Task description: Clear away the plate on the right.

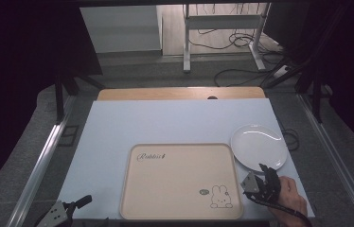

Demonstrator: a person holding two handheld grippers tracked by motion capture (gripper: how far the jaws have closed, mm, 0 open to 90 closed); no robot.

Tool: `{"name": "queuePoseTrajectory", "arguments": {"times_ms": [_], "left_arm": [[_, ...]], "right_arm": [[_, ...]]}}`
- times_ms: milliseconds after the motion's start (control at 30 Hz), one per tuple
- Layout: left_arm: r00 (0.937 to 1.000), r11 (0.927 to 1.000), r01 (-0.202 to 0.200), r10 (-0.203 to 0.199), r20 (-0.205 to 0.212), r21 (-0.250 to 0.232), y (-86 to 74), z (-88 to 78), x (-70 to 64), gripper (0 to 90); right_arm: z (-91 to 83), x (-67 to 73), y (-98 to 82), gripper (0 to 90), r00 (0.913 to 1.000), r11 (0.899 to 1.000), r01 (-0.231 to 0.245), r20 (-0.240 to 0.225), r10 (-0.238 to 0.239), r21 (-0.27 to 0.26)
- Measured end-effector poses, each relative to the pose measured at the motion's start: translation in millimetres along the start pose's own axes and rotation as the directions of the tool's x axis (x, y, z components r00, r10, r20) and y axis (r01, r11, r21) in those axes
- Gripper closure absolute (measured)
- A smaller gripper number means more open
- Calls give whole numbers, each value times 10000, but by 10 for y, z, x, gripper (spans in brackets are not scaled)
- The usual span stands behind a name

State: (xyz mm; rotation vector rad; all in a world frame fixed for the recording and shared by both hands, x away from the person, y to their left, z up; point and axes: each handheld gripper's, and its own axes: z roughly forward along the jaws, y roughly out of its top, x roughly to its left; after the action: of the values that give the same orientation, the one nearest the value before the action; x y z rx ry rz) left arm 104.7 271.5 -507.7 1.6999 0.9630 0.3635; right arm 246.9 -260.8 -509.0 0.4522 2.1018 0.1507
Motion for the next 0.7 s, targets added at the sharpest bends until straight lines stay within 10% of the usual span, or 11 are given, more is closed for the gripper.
{"name": "queuePoseTrajectory", "arguments": {"times_ms": [700], "left_arm": [[10000,10000,-2,2,6,4,0,0,0,18]], "right_arm": [[239,142,73,702,9750,9710,2111,464,-2173,1122]]}}
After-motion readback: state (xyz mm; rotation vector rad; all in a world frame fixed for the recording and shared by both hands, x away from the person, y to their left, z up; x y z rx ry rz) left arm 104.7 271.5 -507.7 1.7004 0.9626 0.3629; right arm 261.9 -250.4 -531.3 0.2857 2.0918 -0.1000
